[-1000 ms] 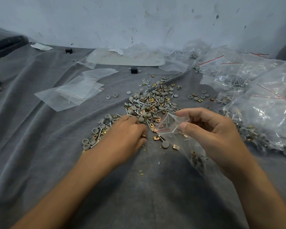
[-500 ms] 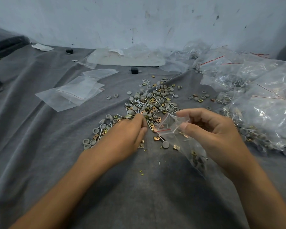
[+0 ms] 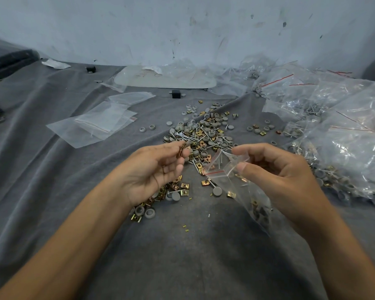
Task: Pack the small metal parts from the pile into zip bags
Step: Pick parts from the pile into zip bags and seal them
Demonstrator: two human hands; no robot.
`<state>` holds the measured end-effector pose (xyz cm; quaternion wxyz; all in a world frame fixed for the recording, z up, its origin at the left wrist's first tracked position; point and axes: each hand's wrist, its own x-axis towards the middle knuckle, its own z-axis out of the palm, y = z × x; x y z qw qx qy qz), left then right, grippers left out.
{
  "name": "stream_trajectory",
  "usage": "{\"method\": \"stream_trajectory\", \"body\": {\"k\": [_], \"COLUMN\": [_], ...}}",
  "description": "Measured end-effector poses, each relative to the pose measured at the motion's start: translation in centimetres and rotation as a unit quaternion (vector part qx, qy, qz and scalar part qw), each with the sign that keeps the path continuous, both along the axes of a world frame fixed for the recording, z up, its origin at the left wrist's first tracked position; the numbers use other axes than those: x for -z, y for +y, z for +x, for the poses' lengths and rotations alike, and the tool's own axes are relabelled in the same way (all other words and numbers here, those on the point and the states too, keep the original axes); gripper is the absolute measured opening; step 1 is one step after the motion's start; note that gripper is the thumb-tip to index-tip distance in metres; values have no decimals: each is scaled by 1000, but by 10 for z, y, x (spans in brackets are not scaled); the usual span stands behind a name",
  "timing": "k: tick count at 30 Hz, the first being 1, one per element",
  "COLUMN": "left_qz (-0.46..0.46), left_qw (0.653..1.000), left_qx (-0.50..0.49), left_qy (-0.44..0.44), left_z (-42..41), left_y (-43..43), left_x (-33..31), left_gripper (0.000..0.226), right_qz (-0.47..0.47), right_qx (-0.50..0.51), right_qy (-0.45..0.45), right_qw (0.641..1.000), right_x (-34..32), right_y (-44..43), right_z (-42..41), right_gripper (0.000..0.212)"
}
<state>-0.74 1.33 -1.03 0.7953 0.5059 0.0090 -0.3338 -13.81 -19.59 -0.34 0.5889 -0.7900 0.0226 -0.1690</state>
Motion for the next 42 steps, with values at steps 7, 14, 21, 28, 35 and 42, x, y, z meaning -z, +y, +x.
{"method": "stream_trajectory", "body": {"k": [7,14,21,28,35,42], "left_qz": [-3,-49,-78,-26,111,72], "left_qw": [1000,995,988,974,950,986], "left_qx": [9,47,71,84,26,-26], "left_qy": [-1,-69,-117,-208,-290,-146], "left_z": [1,-8,-14,-21,-29,-12], "left_y": [5,4,5,-1,-15,0], "left_x": [-1,-7,-14,-14,-11,-12], "left_gripper": [14,12,24,20,17,22], "right_qz": [6,-5,1,5,3,1], "right_qx": [2,-3,-5,-10,-14,-8], "right_qy": [-4,-2,-3,-9,-12,-8], "right_qw": [1000,1000,1000,1000,1000,1000], "right_x": [0,1,2,2,3,5], "right_y": [1,0,0,2,4,0], "right_z": [0,0,0,1,1,1], "right_gripper": [27,26,26,28,29,25]}}
